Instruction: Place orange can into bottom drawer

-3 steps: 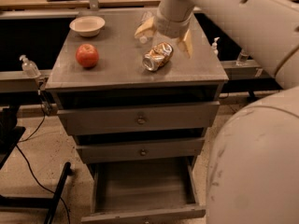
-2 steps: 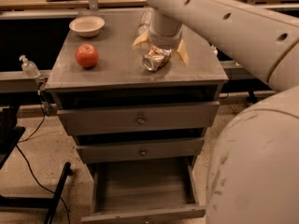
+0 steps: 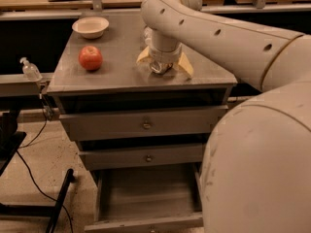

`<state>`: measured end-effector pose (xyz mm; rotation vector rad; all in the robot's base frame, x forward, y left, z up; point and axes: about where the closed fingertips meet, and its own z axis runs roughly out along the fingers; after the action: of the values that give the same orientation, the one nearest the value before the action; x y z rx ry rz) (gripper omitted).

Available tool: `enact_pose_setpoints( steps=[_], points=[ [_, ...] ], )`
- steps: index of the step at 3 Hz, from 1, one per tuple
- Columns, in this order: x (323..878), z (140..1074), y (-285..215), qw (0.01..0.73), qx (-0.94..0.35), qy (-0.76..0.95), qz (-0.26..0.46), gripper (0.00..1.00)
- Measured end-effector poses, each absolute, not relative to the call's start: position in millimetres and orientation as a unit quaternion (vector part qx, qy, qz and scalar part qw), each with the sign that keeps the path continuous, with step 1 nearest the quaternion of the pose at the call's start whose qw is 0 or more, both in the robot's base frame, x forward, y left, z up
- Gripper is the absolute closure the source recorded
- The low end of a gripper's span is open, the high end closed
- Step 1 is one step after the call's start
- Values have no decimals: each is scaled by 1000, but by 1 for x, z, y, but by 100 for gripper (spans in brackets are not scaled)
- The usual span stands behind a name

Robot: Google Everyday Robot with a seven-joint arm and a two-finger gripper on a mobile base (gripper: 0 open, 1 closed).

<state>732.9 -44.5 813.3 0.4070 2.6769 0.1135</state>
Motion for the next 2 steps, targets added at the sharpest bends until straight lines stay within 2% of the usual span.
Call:
enact_pose_setpoints(
  steps=[2],
  points=[
    [733,822,-43,214,145,965,42,61]
  ],
)
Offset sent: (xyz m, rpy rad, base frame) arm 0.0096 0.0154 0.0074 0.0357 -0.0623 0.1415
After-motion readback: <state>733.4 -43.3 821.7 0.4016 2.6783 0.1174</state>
